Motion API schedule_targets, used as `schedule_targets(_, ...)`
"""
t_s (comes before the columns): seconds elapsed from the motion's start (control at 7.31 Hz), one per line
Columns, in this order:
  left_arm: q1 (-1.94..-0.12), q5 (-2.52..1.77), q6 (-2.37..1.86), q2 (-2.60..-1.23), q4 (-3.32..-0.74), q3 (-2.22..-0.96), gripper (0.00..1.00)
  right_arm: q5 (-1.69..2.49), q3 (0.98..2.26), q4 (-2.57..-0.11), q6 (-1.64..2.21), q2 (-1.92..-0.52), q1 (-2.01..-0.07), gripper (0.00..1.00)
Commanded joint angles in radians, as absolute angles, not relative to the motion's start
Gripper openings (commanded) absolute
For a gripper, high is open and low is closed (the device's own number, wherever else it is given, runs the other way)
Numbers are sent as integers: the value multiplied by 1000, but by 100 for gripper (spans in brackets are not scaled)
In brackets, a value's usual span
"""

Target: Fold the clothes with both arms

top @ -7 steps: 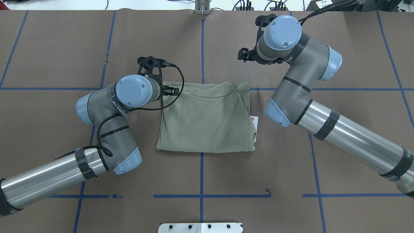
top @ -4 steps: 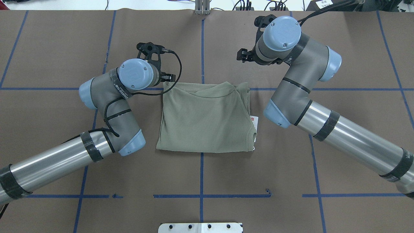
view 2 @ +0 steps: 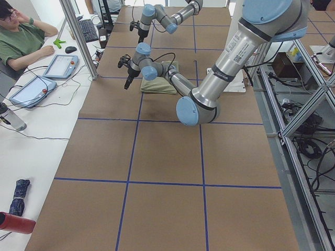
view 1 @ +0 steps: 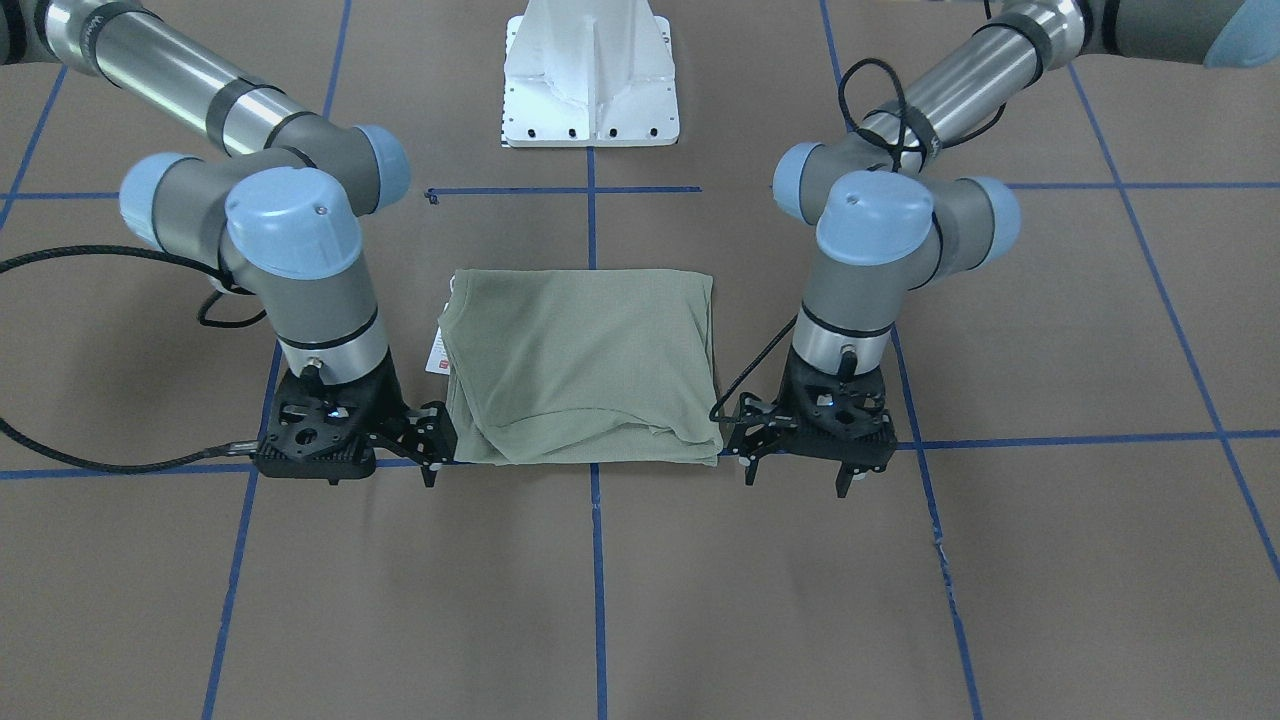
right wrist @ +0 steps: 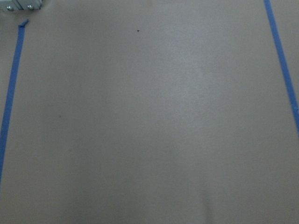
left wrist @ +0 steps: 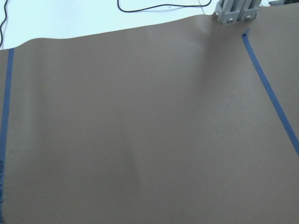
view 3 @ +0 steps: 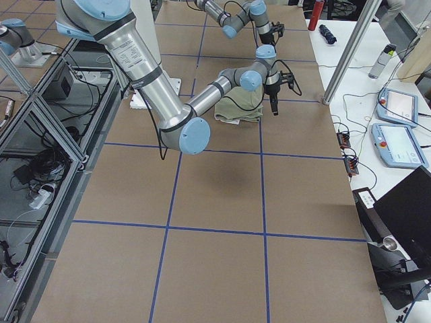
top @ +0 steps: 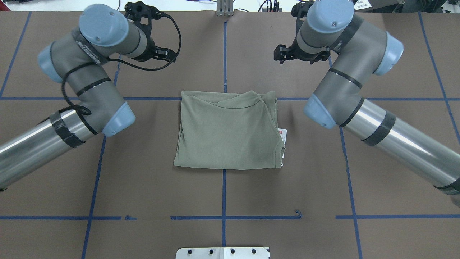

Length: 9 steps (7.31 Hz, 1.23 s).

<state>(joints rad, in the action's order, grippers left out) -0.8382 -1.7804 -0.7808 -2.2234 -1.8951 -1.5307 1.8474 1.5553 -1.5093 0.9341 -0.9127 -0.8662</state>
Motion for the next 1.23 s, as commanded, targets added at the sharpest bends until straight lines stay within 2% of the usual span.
schedule_targets(0.0, -1036, -1955, -456, -2066, -1650, -1838, 100, 2007, 1754, -1823, 452, -1029, -1112, 100)
schedule_targets(0.27, -1281, -2095, -170, -1947, -1579, -1885, 100, 2145, 1747, -1853, 43, -1170, -1355, 100)
schedule_targets(0.41, -1392, -2176, -99, -1877, -1569, -1879, 100, 2219, 1758, -1839, 0, -1266, -1435, 100)
schedule_targets(0.55, -1458, -2233, -98, -1788, -1571, -1878, 100, 2211, 1778, -1836, -2, -1404, -1456, 100)
schedule_targets(0.82, -1585, -2269, -40, -1642, -1648, -1827, 100, 2235, 1775, -1700, 2, -1546, -1537, 100)
schedule_targets(1.09, -1646, -2272, 149, -1635, -1553, -1731, 100, 2270, 1781, -1694, -37, -1647, -1581, 100)
